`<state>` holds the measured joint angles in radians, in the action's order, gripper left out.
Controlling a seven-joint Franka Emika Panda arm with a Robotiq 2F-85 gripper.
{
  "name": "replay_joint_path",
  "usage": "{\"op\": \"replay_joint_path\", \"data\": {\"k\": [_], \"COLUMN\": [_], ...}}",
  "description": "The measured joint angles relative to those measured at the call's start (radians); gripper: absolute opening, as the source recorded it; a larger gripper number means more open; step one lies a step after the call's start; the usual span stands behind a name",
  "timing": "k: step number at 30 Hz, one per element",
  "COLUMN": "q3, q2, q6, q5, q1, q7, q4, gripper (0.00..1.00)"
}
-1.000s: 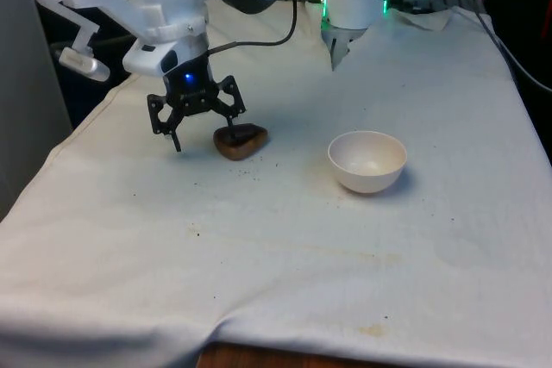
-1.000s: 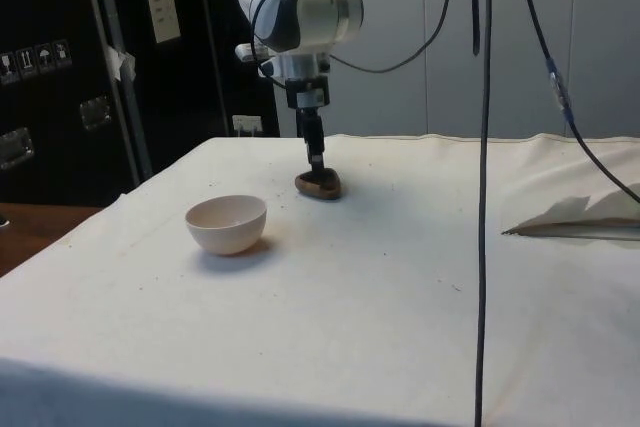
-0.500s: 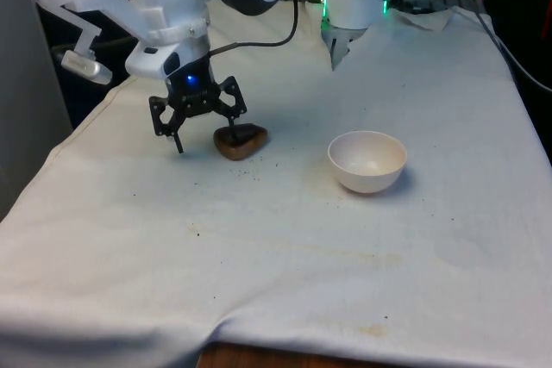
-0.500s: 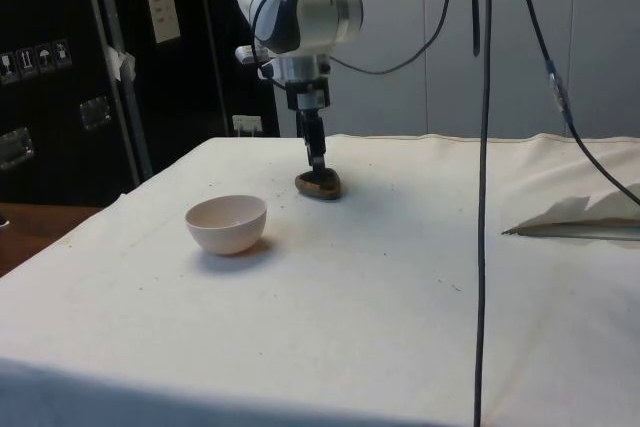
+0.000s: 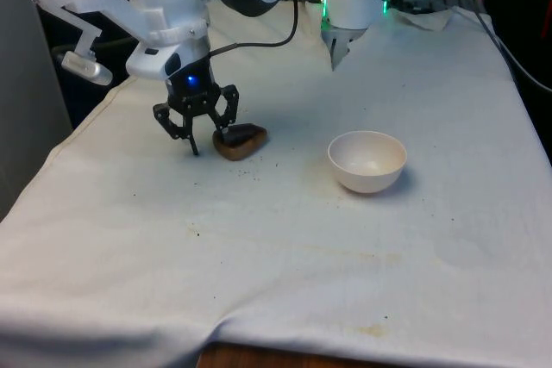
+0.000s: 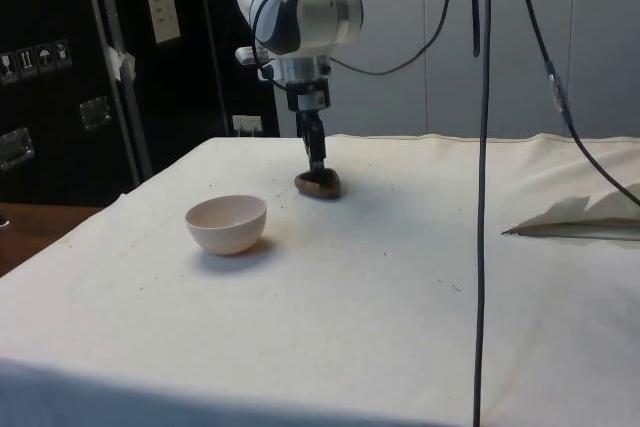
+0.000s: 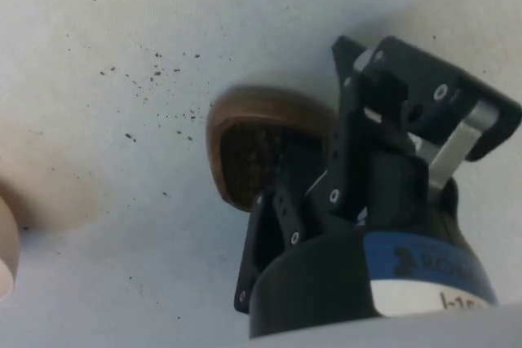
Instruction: Pour the coffee beans from the cup into the bowl.
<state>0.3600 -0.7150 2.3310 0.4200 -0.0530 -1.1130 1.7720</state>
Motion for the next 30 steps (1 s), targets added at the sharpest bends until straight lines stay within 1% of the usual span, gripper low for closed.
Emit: {"op": "replay_joint_path", "data": {"k": [4, 5, 7, 8, 24, 28, 30], "q3": [0.0, 0.0, 0.0, 0.0, 0.0, 0.0, 0.0], "q2": [0.0, 0.0, 0.002, 0.002, 0.001, 0.002, 0.004], "q6": [0.0, 0.0, -0.001, -0.001, -0.001, -0.01, -0.014], "q5": [0.0, 0.0, 0.0, 0.0, 0.001, 0.001, 0.001], "q1": [0.0, 0.0, 0.0, 0.0, 0.0, 0.004, 0.004], "q7": [0.0, -0.001, -0.001, -0.001, -0.002, 0.017, 0.022], "q4": [0.0, 0.0, -0.001, -0.001, -0.002, -0.017, -0.019], "gripper": [0.14, 0.14, 0.03, 0.0, 0.0, 0.0, 0.0]}}
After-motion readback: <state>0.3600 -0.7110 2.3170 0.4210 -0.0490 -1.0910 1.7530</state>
